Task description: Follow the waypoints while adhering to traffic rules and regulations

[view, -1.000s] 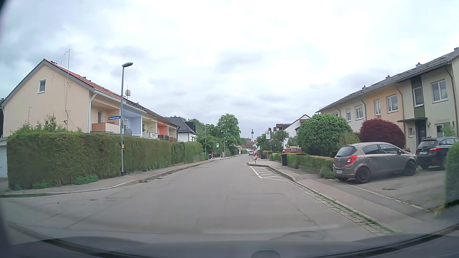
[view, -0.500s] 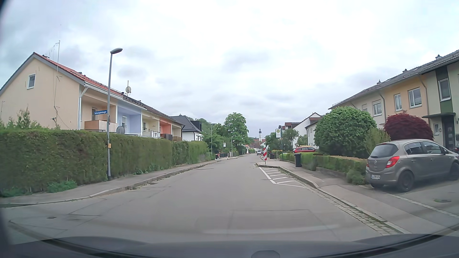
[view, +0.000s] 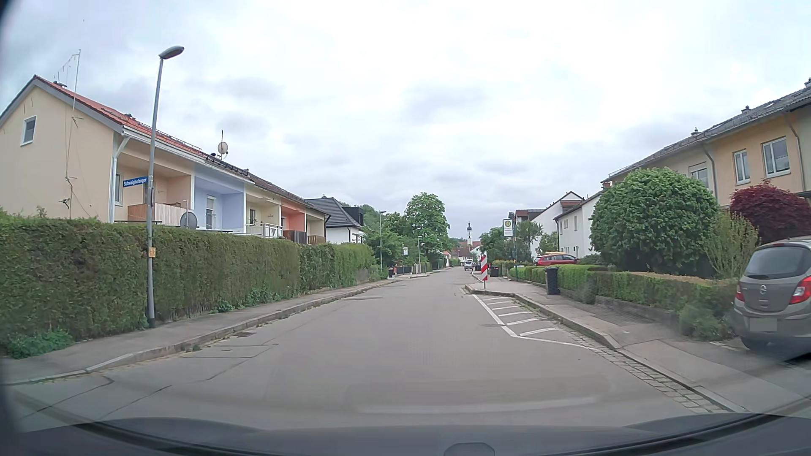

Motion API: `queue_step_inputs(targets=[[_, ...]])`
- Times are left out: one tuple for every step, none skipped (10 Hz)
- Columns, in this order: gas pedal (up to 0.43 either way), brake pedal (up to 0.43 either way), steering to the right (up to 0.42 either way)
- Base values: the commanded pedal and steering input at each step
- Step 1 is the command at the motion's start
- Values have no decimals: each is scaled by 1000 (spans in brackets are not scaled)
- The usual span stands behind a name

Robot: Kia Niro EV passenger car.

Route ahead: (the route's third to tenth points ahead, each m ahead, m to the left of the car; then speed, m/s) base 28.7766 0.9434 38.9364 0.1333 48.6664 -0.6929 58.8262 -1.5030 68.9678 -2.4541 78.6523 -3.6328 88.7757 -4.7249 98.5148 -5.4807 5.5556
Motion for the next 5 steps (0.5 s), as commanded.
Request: queue_step_inputs(targets=[[138,0,-21],[138,0,-18],[138,0,-18],[138,0,-20],[138,0,-21]])
